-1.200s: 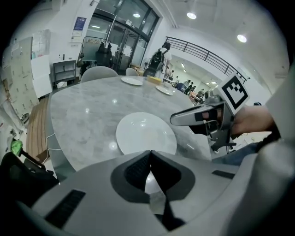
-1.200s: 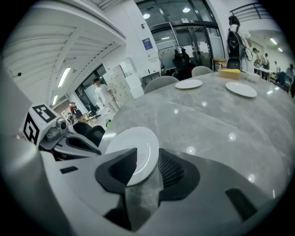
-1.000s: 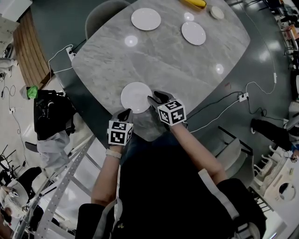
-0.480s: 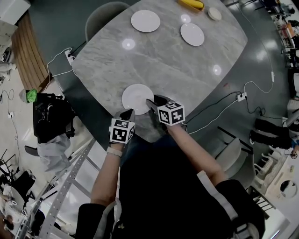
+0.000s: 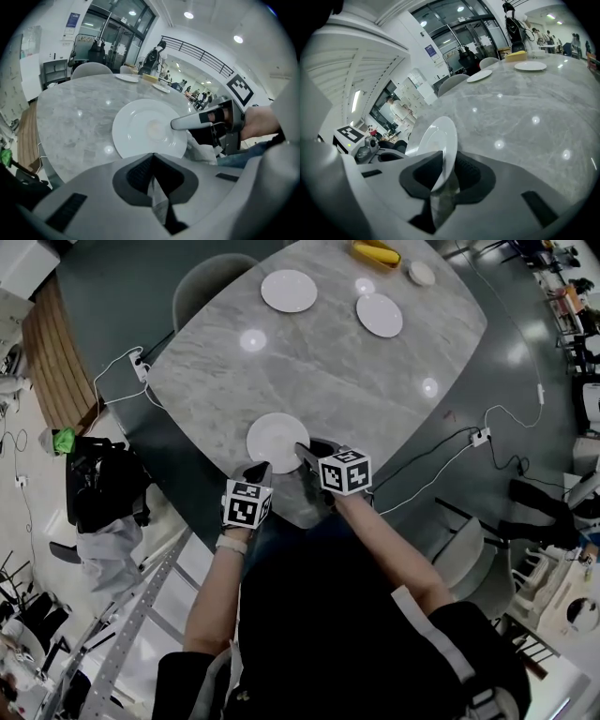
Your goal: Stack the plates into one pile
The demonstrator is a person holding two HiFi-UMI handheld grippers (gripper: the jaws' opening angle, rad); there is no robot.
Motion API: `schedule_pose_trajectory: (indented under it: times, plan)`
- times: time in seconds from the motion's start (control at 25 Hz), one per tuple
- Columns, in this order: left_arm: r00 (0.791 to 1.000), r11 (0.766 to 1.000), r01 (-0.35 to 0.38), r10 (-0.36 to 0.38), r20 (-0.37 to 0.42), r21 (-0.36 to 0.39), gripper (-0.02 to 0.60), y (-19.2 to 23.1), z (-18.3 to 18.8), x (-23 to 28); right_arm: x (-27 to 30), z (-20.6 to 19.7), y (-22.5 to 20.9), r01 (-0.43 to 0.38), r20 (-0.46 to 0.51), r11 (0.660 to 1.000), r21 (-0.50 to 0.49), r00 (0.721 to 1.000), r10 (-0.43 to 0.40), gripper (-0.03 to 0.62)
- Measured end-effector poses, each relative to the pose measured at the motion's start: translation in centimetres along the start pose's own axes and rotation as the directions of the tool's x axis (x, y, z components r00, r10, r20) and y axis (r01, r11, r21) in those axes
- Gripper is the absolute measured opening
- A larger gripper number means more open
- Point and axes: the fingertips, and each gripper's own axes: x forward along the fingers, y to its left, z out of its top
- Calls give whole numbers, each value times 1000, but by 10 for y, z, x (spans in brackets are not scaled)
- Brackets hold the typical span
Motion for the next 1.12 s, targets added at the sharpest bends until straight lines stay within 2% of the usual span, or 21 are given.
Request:
schedule_pose_trajectory:
  times: [0.16, 0.28, 0.48, 0.6, 0.68, 0.92, 1.12]
  plan:
    - [1000, 1000, -23, 23, -12, -3, 8, -4, 3, -4, -9, 3, 3, -10, 33, 1000, 27, 999, 9, 74]
    - [999, 999, -33, 34, 12, -19, 8, -10, 10, -10, -17, 13, 3, -19, 60, 1000, 20, 998, 18, 59]
    - [997, 997, -68, 69, 30, -36, 8, -17, 24, -18, -31, 33, -2, -91, 100, 993, 73, 991, 83, 30]
    - [994, 993, -99, 101, 35, -69, 8, -22, 36, -20, -40, 47, -11, -121, 91, 989, 84, 989, 113, 26]
    - [990, 986, -132, 136, 37, -102, 8, -25, 44, -21, -44, 58, -18, -154, 74, 984, 92, 986, 147, 26]
    - [970, 949, -232, 242, 23, -214, 8, -32, 48, -20, -48, 86, -53, -250, 89, 940, 234, 968, 235, 26]
    - [956, 925, -280, 293, 15, -257, 8, -51, 60, -9, -52, 116, -91, -294, 121, 910, 292, 955, 269, 28]
